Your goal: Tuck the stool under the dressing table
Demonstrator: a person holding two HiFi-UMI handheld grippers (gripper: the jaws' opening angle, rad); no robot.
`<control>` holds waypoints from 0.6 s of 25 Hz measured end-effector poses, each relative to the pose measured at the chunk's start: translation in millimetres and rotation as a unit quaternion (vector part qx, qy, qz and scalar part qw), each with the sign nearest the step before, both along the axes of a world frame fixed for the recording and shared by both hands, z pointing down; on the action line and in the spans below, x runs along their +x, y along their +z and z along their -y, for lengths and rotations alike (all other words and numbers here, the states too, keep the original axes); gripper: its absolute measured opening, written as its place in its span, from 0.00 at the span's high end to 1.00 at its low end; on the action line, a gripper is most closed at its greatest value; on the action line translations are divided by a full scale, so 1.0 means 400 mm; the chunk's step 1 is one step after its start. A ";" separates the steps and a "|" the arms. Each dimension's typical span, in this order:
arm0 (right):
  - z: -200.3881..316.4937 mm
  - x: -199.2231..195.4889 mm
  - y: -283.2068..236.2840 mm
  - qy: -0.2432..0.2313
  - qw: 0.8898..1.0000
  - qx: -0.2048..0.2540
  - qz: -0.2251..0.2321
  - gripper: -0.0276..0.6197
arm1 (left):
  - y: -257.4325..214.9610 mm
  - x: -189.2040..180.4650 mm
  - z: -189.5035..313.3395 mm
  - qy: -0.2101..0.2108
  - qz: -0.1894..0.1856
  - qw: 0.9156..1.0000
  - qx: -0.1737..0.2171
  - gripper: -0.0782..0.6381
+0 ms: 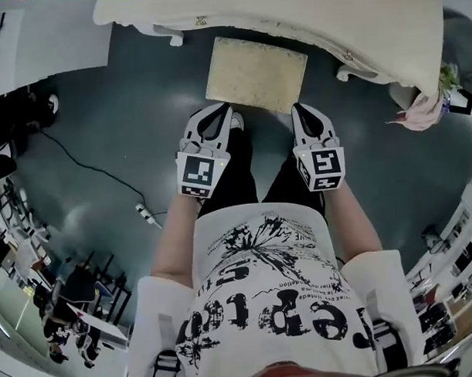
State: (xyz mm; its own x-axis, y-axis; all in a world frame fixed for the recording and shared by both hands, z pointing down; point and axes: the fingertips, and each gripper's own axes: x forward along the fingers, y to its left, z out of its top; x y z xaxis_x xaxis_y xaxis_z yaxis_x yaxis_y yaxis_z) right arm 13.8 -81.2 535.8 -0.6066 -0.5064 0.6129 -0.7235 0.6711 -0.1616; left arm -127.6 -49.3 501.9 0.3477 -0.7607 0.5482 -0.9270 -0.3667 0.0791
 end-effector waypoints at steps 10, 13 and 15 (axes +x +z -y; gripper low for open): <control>-0.049 -0.072 0.352 0.086 0.993 -0.067 -0.040 0.93 | 0.359 -0.048 0.020 0.070 -0.029 0.995 -0.061 0.86; -0.066 -0.071 0.470 0.090 0.991 -0.084 -0.053 0.93 | 0.477 -0.035 -0.001 0.072 -0.038 0.993 -0.086 0.86; -0.065 -0.067 0.539 0.092 0.990 -0.088 -0.063 0.93 | 0.551 -0.033 -0.009 0.069 -0.037 0.992 -0.099 0.86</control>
